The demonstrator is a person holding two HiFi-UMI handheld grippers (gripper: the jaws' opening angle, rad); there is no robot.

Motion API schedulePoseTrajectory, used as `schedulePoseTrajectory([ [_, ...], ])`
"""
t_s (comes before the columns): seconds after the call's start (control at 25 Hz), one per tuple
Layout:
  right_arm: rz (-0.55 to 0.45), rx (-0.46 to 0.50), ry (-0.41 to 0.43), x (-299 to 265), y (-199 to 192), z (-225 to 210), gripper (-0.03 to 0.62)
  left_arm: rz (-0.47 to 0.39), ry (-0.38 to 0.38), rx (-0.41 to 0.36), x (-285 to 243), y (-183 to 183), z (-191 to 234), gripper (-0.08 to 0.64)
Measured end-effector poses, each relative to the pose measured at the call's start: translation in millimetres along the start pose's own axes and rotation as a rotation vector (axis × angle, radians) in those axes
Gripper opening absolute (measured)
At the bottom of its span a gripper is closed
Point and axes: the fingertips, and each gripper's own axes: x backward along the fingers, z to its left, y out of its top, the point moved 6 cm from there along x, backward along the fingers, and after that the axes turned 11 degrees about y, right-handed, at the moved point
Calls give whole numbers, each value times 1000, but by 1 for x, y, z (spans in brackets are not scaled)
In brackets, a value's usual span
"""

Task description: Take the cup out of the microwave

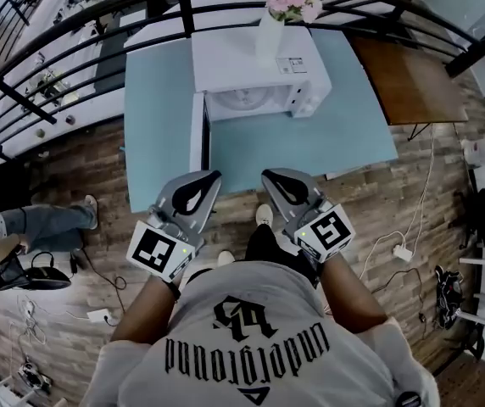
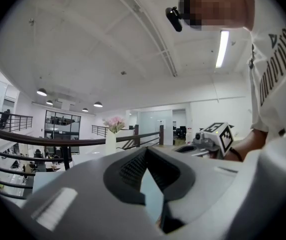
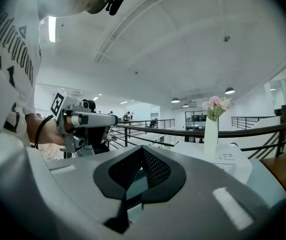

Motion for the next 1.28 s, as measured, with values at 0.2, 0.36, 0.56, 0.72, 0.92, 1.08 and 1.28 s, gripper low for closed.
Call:
schedulePoseTrajectory([
  [0.2,21,-12,31,-8,-10,-54,0,22,46,25,-45,-9,10,51],
  [0.36,40,-12,53,-17,-21,-93,1,73,72,79,-82,-14,11,51],
  [0.56,95,-23,121,-30,-42,-130,2,78,121,68,-124,-26,17,51],
  [0.72,122,-19,170,-40,-57,-158,2,110,165,102,-150,-36,21,51],
  [0.92,130,-28,228,-50,-75,-185,2,96,233,83,-171,-55,31,51],
  [1.08,121,-26,253,-61,-90,-202,2,137,271,83,-184,-68,36,51],
  [1.28,125,-56,235,-73,-117,-219,18,130,306,102,-199,-95,51,51],
])
